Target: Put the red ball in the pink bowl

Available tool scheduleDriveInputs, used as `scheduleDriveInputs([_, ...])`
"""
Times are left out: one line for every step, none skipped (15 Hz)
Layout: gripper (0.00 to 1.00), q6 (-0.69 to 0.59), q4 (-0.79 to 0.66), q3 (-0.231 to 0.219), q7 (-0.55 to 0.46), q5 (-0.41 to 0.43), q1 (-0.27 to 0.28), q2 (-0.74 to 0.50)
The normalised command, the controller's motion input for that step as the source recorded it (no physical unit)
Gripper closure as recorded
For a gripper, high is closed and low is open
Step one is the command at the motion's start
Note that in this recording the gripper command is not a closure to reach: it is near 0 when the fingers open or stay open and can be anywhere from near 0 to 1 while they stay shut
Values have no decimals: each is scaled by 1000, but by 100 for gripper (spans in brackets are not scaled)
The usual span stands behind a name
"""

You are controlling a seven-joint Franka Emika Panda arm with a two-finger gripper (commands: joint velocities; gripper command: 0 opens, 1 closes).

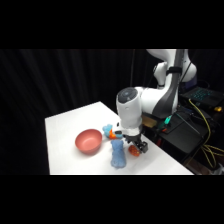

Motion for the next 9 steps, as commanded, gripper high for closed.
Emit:
scheduleDriveInputs([0,259,-89,77,-151,251,-36,148])
scheduleDriveInputs([0,289,-76,86,-198,251,-55,168])
scheduleDriveInputs([0,317,-53,84,-222,230,-67,185])
scheduleDriveInputs([0,342,-31,76,-234,209,-83,183])
scheduleDriveInputs([0,366,-12,27,-186,129,-67,166])
scheduleDriveInputs([0,356,-3,-1,-154,92,-60,135])
scheduleDriveInputs([0,348,-4,-26,-125,63,-50,105])
scheduleDriveInputs([23,344,-16,-53,-87,40,-39,76])
scheduleDriveInputs([100,313,-25,-64,-59,27,-30,50])
